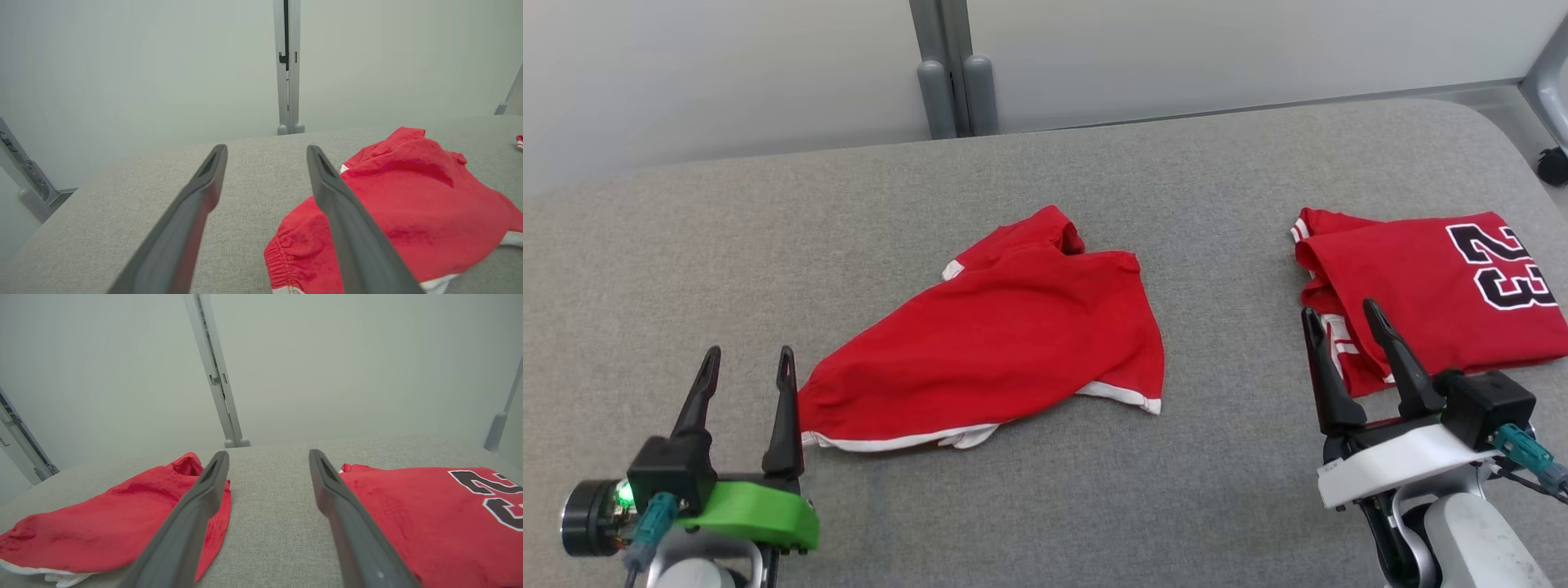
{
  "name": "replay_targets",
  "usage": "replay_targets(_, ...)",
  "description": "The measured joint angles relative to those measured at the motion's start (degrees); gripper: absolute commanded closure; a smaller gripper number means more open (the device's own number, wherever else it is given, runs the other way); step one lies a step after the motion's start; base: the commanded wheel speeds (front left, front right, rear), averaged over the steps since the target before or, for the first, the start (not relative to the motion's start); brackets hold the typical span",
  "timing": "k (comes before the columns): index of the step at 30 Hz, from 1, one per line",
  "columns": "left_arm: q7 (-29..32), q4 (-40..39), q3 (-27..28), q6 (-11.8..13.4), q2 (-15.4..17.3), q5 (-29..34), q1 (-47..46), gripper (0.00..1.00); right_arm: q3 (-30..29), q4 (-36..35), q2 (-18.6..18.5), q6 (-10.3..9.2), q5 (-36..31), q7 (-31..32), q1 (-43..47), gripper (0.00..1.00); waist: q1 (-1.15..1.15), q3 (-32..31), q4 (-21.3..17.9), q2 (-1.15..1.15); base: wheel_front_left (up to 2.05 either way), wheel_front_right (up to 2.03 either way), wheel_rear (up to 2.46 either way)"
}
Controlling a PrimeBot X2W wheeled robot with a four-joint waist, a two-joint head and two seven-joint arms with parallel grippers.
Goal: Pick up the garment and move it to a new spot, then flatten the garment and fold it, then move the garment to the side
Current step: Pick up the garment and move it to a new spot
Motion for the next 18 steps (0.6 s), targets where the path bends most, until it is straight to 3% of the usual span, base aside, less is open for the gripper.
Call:
replay_targets(7,0.0,-4.8,3.4,-0.5,-2.9,3.6,6.3,0.00,-2.0,-1.4,1.1,-0.01,-0.6,0.0,3.5,0.00,0.00,-0.9,1.0,0.00,0.00,0.00,0.00)
replay_targets(18,0.0,-4.0,7.0,-3.5,-6.5,7.2,7.1,0.00,-2.0,-1.3,0.6,-0.01,-1.4,0.0,3.9,0.00,0.00,-1.1,1.4,0.00,0.00,0.00,0.00)
